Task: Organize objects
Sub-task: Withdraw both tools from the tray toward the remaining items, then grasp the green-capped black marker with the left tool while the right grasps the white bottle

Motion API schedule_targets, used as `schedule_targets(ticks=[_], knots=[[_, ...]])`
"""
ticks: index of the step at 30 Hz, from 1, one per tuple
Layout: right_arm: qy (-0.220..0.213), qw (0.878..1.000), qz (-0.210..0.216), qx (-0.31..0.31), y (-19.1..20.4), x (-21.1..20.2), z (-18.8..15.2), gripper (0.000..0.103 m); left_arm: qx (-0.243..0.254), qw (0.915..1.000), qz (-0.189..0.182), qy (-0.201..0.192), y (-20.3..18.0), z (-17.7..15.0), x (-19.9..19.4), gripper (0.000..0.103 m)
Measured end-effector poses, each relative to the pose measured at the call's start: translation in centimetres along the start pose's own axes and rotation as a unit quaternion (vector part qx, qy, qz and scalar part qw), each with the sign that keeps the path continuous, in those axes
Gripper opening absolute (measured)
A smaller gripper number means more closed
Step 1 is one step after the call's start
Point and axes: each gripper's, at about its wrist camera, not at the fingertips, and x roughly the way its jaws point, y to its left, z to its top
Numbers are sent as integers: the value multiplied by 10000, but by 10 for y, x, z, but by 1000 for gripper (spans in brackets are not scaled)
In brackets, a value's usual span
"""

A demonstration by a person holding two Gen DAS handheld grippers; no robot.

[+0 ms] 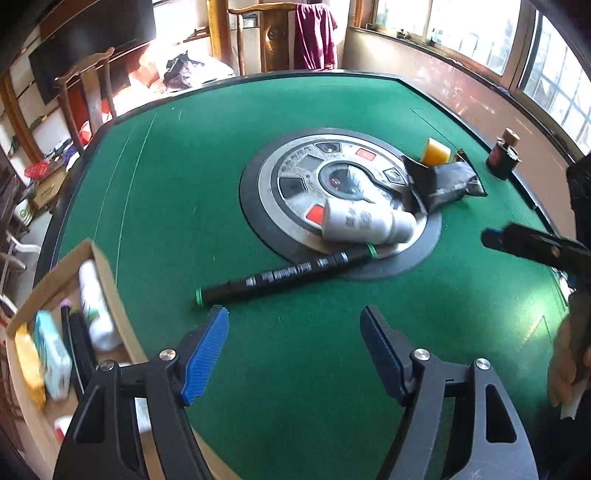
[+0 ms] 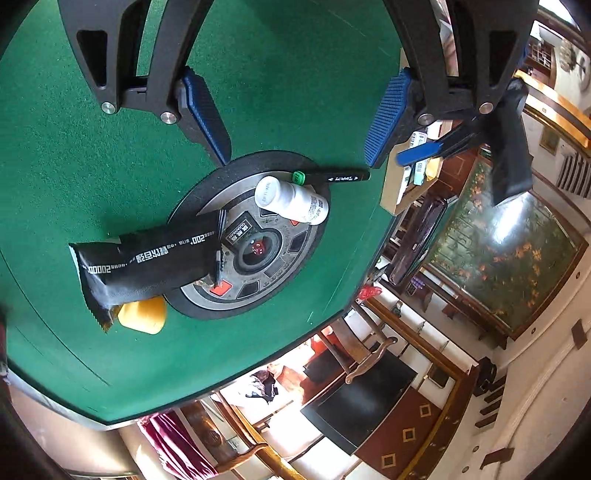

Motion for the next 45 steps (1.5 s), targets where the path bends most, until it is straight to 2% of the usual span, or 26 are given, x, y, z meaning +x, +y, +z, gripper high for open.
schedule_targets(ticks=[7, 11, 14, 15, 17, 19, 20, 23, 25, 27, 28, 29, 31, 33, 35, 38, 41, 42, 45], knots=[[127, 9997, 168, 137, -7, 2, 1, 80, 314, 9991, 217, 200, -1, 21, 31, 73], [129, 9994, 212, 232, -12, 2, 1, 80, 415, 9978, 251, 459, -6, 17, 41, 73], [95, 9995, 184, 248, -13, 1, 1, 80, 476, 9972, 220, 527, -17, 8, 32, 73], [81, 9995, 189, 255, -13, 0, 1, 80, 470, 9968, 207, 608, -23, 2, 30, 66], [38, 9995, 171, 259, -14, -1, 1, 80, 488, 9952, 193, 821, -36, -8, 30, 22], [-13, 9996, 130, 230, -13, -3, 1, 80, 430, 9955, 231, 814, -46, -14, 25, 3], [-30, 9997, 96, 219, -12, -4, 1, 80, 441, 9950, 345, 821, -51, -15, 25, 0], [-67, 9998, 12, 164, -11, -5, 1, 80, 412, 9957, 435, 706, -54, -13, 23, 1], [-84, 9999, -26, 145, -11, -6, 0, 80, 658, 9930, 774, 601, -55, -7, 19, 4], [-93, 9998, -34, 166, -12, -7, 0, 80, 646, 9936, 812, 454, -48, 3, 13, 37], [-83, 9998, -35, 183, -12, -6, 1, 80, 557, 9943, 804, 427, -43, 7, 12, 64], [-59, 9998, -16, 202, -13, -5, 1, 80, 433, 9954, 792, 333, -37, 11, 10, 65], [-36, 9999, -17, 156, -12, -4, 1, 80, 199, 9984, 462, 256, -27, 21, 11, 65], [-41, 9999, -102, 120, -12, -3, 2, 80, -20, 9979, 637, 132, -13, 31, 14, 65], [-2, 9999, -59, 129, -12, -2, 1, 80, -349, 9974, 532, 347, 1, 37, 29, 65], [26, 9999, -72, 85, -10, 0, 0, 80, -781, 9953, 150, 556, 18, 41, 47, 62], [30, 9999, -75, 84, -10, 0, 1, 80, -890, 9937, -138, 669, 19, 37, 46, 62], [29, 9999, -67, 98, -10, 0, 1, 80, -831, 9932, -297, 762, 15, 34, 45, 62], [10, 9999, -62, 120, -10, -1, 2, 80, -476, 9933, -346, 999, -5, 18, 39, 62]])
